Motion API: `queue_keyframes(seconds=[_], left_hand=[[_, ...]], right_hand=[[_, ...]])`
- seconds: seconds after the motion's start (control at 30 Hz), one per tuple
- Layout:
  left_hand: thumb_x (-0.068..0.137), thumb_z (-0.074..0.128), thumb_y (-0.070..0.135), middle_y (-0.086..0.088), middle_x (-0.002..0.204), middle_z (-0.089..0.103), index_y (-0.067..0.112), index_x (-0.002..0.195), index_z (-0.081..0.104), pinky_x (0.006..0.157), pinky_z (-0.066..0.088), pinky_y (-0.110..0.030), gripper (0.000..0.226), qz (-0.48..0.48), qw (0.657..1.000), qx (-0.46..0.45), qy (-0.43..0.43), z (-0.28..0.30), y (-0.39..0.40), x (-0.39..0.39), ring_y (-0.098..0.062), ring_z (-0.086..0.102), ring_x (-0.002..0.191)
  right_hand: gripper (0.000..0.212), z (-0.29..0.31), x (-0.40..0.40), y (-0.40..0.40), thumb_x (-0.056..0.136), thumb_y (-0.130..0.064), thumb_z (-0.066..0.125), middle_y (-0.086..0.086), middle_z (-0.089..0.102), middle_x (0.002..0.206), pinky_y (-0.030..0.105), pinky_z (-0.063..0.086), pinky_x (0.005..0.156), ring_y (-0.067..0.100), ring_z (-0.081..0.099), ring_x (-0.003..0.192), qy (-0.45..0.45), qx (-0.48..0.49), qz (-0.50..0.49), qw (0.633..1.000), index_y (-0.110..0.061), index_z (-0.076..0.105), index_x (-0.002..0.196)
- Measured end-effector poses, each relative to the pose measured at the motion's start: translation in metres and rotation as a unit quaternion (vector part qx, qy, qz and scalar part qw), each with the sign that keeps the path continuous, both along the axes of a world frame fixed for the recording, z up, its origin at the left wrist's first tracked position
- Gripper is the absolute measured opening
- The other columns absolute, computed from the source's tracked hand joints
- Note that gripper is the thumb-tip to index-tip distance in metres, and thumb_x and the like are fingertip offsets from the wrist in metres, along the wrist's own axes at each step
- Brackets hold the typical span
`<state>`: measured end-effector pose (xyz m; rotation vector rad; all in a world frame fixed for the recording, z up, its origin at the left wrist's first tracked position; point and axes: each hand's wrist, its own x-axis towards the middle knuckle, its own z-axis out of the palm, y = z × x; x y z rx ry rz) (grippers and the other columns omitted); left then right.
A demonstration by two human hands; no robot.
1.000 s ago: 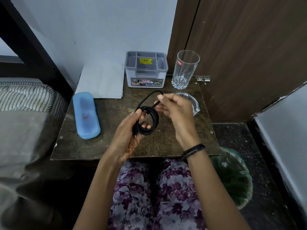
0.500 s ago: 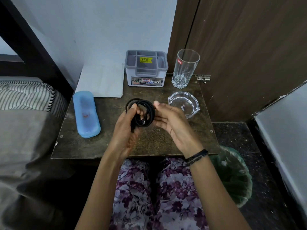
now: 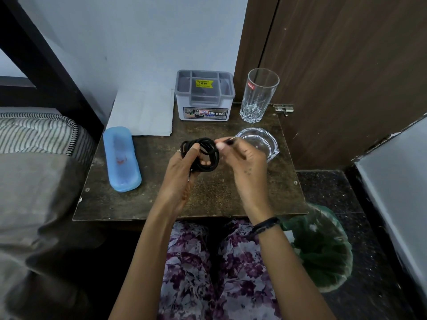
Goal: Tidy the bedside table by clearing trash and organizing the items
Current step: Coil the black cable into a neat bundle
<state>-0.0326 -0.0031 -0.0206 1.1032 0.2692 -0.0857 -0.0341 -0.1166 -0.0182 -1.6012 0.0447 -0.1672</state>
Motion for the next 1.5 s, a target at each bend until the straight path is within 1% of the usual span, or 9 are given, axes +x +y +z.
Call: queue_keyframes(seconds=[0.27,0.43,0.53,0.63,0.7,0.9,1.13,1.33,1.5], left_hand=[[0.094,0.045,0.003,0.007,0.053,0.054,0.009,0.074,0.053,0.058,0.049,-0.011,0.022,-0.001,0.999,0.048,0.018,-0.020,0.004,-0.015,0.001,0.052,0.050],[0.093,0.042,-0.001,0.001,0.072,0.054,0.012,0.086,0.050,0.058,0.051,-0.012,0.017,-0.009,0.999,0.038,0.006,-0.016,0.008,-0.018,0.000,0.053,0.056],[0.094,0.042,0.003,0.001,0.078,0.057,0.013,0.089,0.052,0.057,0.051,-0.012,0.015,0.006,0.999,-0.040,0.022,-0.008,0.007,-0.017,-0.001,0.054,0.059],[0.094,0.044,0.006,0.002,0.082,0.062,0.012,0.090,0.056,0.063,0.056,-0.014,0.014,0.020,0.996,-0.080,0.034,-0.003,0.005,-0.016,0.001,0.062,0.062],[0.094,0.045,0.007,0.001,0.084,0.063,0.011,0.089,0.057,0.071,0.055,-0.015,0.013,0.028,0.995,-0.086,0.034,0.000,0.002,-0.014,0.002,0.065,0.065],[0.094,0.044,0.004,0.000,0.079,0.058,0.013,0.083,0.052,0.056,0.053,-0.013,0.016,0.058,0.995,-0.075,0.013,0.010,0.000,-0.006,0.003,0.058,0.051],[0.095,0.046,0.010,-0.003,0.093,0.064,0.012,0.095,0.056,0.061,0.055,-0.014,0.011,-0.039,0.999,-0.018,0.033,-0.001,-0.003,-0.012,-0.009,0.063,0.085],[0.095,0.045,0.013,0.000,0.091,0.065,0.015,0.095,0.057,0.066,0.055,-0.014,0.012,-0.054,0.998,-0.012,0.017,-0.004,-0.003,-0.012,-0.001,0.065,0.078],[0.096,0.044,0.012,-0.001,0.093,0.064,0.014,0.097,0.055,0.064,0.054,-0.014,0.012,-0.036,0.999,-0.013,0.011,-0.007,-0.004,-0.010,0.003,0.066,0.074]], right_hand=[[0.014,0.009,0.009,-0.005,0.099,-0.019,0.044,0.010,0.069,0.080,0.026,0.059,0.061,0.017,0.072,0.065,0.044,0.192,-0.069,0.978,-0.005,0.047,0.095],[0.014,0.007,0.010,-0.004,0.096,-0.011,0.051,0.007,0.063,0.083,0.024,0.058,0.061,0.015,0.072,0.065,0.035,0.246,-0.100,0.963,-0.004,0.048,0.107],[0.020,0.000,0.011,-0.005,0.093,-0.007,0.056,0.004,0.058,0.084,0.024,0.059,0.070,0.008,0.068,0.067,0.040,0.186,-0.141,0.972,-0.009,0.049,0.111],[0.015,-0.011,0.008,-0.003,0.093,-0.017,0.057,0.000,0.064,0.095,0.027,0.056,0.084,0.010,0.064,0.087,0.020,-0.042,-0.143,0.989,-0.012,0.065,0.105],[0.019,-0.016,0.001,0.002,0.095,-0.019,0.054,0.003,0.065,0.106,0.010,0.045,0.089,0.008,0.057,0.098,-0.013,-0.174,-0.117,0.978,-0.013,0.069,0.104],[0.023,-0.017,-0.011,0.012,0.092,-0.014,0.057,-0.002,0.066,0.110,0.008,0.047,0.085,-0.001,0.060,0.094,-0.006,-0.196,-0.051,0.979,-0.010,0.066,0.113],[0.018,-0.004,0.007,0.008,0.092,-0.006,0.054,0.001,0.068,0.078,0.024,0.054,0.068,0.010,0.064,0.070,0.128,0.074,-0.068,0.987,-0.017,0.065,0.083],[0.017,0.003,0.014,0.002,0.092,0.001,0.046,0.002,0.068,0.060,0.021,0.054,0.048,0.010,0.064,0.051,0.320,0.297,0.018,0.900,-0.014,0.053,0.091],[0.024,0.002,0.012,-0.001,0.093,-0.002,0.045,-0.004,0.065,0.054,0.021,0.046,0.054,0.011,0.057,0.062,0.339,0.257,0.053,0.904,-0.019,0.053,0.078]])
